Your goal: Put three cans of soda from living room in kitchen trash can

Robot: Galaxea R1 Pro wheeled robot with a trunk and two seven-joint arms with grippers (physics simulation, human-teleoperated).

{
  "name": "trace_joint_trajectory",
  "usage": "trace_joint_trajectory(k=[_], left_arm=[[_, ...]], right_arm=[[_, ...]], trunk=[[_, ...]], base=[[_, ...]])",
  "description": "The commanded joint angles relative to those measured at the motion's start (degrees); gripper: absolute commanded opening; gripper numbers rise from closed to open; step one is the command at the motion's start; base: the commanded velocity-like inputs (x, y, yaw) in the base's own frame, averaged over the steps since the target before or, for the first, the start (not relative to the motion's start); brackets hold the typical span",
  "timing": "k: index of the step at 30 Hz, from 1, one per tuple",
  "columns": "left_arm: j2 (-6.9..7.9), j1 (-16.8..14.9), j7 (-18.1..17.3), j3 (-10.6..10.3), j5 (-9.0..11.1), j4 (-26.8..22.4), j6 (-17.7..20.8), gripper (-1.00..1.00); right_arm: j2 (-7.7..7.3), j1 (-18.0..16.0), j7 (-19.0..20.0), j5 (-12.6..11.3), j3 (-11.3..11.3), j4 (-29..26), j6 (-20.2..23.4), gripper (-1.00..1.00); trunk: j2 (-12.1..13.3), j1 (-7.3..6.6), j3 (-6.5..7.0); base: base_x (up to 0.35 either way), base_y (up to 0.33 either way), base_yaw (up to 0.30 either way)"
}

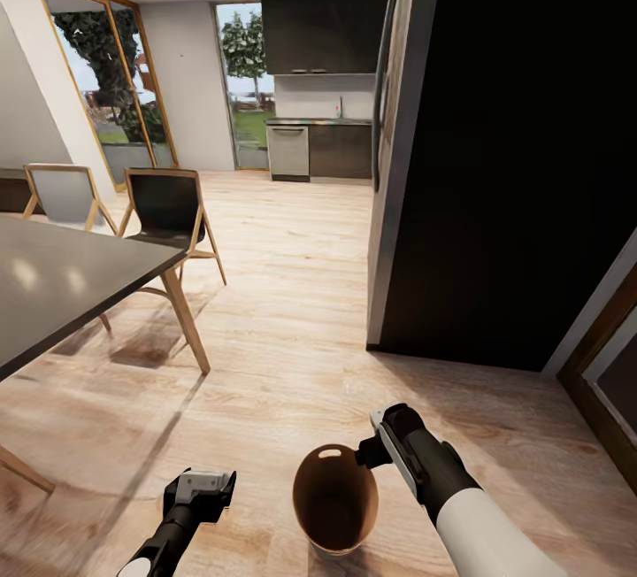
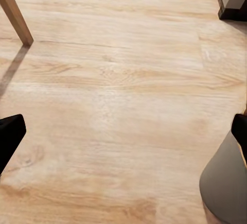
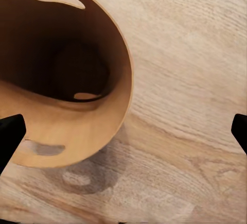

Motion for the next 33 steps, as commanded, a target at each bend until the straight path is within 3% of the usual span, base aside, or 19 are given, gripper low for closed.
trace_joint_trajectory(k=[1, 17, 33], left_arm=[[-0.01, 0.0, -0.01, 0.0, 0.0, -0.04, 0.02, 1.0], [-0.02, -0.02, 0.12, 0.08, 0.04, -0.15, 0.12, 1.0], [-0.02, 0.0, 0.16, 0.12, 0.09, -0.18, 0.29, 1.0]], right_arm=[[-0.04, -0.02, 0.08, -0.02, -0.12, 0.79, -0.15, 1.0], [-0.09, -0.03, 0.52, -0.14, -0.39, 4.32, -4.11, 1.0], [-0.15, -0.04, 0.62, -0.11, -0.46, 4.76, -4.56, 1.0]], trunk=[[0.0, 0.0, 0.0], [0.0, 0.0, 0.0], [-6.42, 3.51, -2.87]], base=[[0.175, 0.043, 0.0], [0.038, 0.009, 0.0], [0.0, 0.0, 0.0]])
